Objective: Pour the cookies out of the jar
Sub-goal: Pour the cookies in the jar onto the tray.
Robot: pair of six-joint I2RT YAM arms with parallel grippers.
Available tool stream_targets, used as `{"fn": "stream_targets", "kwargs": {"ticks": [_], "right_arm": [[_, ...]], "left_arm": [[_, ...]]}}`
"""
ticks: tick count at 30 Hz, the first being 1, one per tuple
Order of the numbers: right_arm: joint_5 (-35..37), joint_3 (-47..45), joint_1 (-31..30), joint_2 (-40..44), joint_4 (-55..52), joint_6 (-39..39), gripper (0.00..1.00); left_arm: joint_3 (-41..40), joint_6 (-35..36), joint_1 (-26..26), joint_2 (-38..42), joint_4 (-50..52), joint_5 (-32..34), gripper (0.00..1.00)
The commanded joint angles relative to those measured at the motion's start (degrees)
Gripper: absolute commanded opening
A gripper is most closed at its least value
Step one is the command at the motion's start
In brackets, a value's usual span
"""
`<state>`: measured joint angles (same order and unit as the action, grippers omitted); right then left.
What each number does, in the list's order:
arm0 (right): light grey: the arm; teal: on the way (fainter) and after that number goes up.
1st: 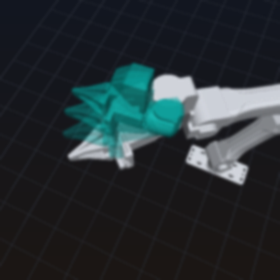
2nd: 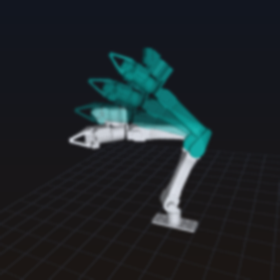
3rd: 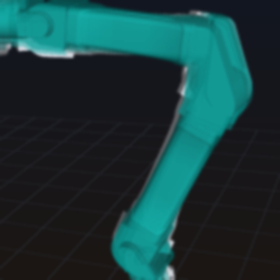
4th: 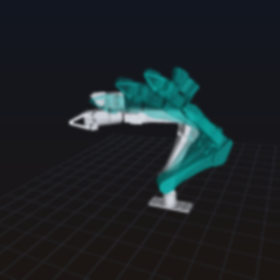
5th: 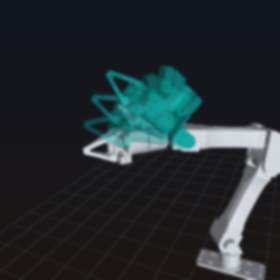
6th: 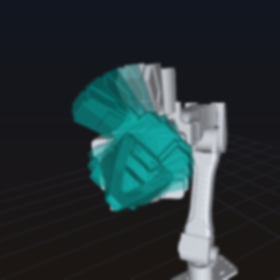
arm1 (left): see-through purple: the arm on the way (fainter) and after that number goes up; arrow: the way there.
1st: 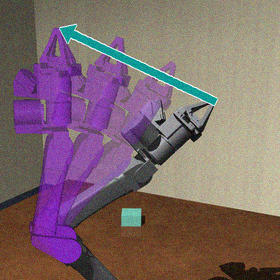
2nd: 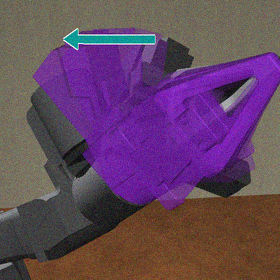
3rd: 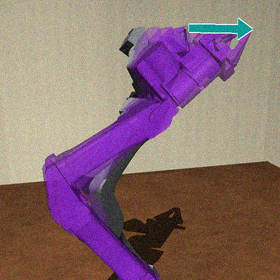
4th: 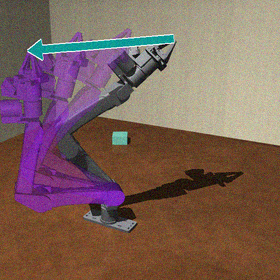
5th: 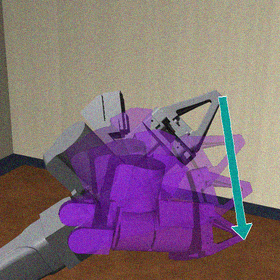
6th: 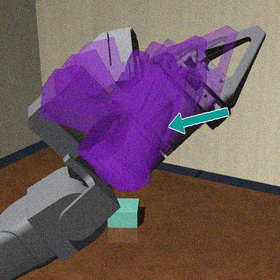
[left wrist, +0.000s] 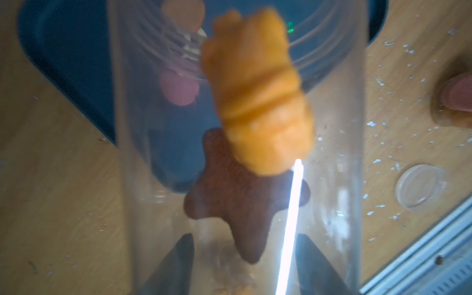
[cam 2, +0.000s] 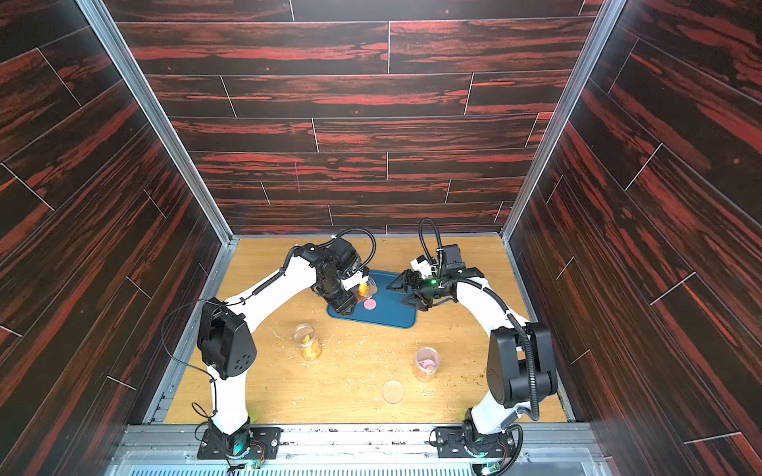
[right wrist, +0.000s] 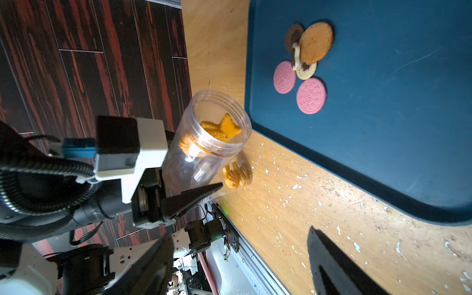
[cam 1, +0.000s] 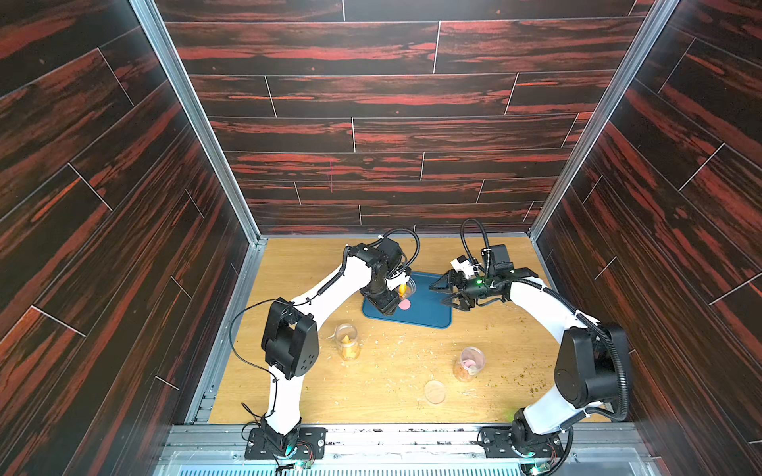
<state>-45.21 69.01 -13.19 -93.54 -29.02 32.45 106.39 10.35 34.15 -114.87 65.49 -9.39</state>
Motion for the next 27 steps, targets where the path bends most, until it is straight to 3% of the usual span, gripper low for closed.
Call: {"fn": "stream_targets", "kwargs": {"ticks": [1,5,16,23,27], "right_arm": [[0.38,-0.07,-0.69,-0.51,0.54,0.16,0.85],[0.61,-0.01,-0.76,-0.20,0.23,-0.12,0.85],[1.97,-1.75,-0.70,1.93,-0.69,-1.42,0.85],[2.40,-2.82,-0.75,2.96,-0.18,-1.31,0.85],[2.49,-3.96,-0.72,3.69,1.16,-0.63,0.85]], "left_arm": [[4.84,-7.86,-0.40,-2.27,1.72,-6.36,0.13],[6.21,-12.59,-0.49,-4.85,0.49,-12.75,0.14],[2.80,-21.16,-1.78,-4.14,-1.23,-18.17,0.16],[0.82,-35.23,-3.91,-3.34,-4.56,-27.35,0.16],[-7.90,-51.72,-5.16,-0.32,-21.23,-35.32,0.17]]}}
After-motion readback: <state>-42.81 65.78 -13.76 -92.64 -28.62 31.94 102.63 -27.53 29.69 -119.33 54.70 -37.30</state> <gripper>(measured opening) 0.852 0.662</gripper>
